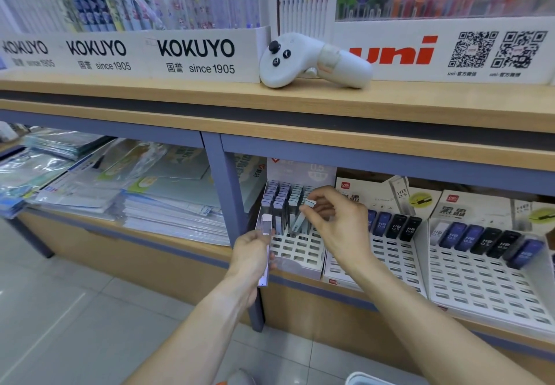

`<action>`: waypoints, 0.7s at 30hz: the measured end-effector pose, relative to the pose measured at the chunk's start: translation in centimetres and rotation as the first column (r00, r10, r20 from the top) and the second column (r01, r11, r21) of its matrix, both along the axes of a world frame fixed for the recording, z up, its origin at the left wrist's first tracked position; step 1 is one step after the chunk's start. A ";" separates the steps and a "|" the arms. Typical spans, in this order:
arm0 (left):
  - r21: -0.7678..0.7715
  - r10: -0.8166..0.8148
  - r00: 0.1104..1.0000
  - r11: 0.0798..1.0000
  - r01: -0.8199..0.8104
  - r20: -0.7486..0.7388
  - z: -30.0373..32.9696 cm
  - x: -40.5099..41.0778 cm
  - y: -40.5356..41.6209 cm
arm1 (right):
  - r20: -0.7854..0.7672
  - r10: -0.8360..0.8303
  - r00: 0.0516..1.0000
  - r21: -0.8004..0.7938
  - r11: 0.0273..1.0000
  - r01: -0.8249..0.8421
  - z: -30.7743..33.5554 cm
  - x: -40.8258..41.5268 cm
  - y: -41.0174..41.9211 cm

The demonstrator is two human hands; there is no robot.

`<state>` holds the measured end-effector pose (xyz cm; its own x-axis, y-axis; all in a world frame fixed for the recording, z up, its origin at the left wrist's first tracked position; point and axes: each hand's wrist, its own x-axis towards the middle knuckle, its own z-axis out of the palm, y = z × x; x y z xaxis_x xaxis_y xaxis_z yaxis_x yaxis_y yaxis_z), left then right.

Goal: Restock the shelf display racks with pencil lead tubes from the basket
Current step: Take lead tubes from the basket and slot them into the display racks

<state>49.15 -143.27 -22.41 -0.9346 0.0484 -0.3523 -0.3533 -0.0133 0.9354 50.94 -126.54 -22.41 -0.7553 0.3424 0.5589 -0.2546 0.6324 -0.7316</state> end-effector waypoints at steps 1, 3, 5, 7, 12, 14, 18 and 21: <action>-0.002 0.004 1.000 1.000 -0.004 -0.010 -0.1 0.0 0.0 | 0.002 0.022 1.000 0.012 1.000 -0.022 0.1 0.0 0.0; 0.001 0.016 1.000 1.000 -0.016 -0.015 -0.2 -0.1 0.0 | -0.003 0.060 0.998 0.037 0.998 -0.060 0.3 0.0 -0.1; 0.007 0.024 1.000 1.000 -0.024 -0.010 -0.3 -0.2 -0.2 | -0.020 0.081 0.997 0.062 0.995 -0.079 0.5 0.0 -0.2; 0.007 0.026 1.000 1.000 -0.026 -0.012 -0.3 -0.2 -0.3 | -0.052 0.091 0.995 0.108 0.991 -0.085 0.5 0.1 -0.4; 0.018 0.019 1.000 1.000 -0.019 -0.006 -0.3 -0.2 -0.4 | -0.039 0.108 0.993 0.128 0.987 -0.102 0.5 -0.1 -0.6; 0.029 0.014 1.000 0.999 -0.014 -0.006 -0.2 -0.1 -0.4 | -0.014 0.114 0.993 0.148 0.983 -0.110 0.3 -0.1 -0.6; 0.023 -0.006 1.000 1.000 0.007 -0.021 -0.2 -0.1 -0.4 | 0.025 0.070 0.997 0.278 0.958 -0.075 -0.1 -0.7 -0.4; 0.027 -0.020 0.999 0.999 0.021 -0.025 -0.2 0.0 -0.4 | 0.083 0.051 0.995 0.368 0.927 -0.079 -0.2 -1.0 -0.5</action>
<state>49.16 -143.67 -22.62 -0.9417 0.0766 -0.3275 -0.3306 -0.0316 0.9433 49.98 -126.99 -22.59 -0.8112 0.0704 0.5806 -0.2605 0.8454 -0.4664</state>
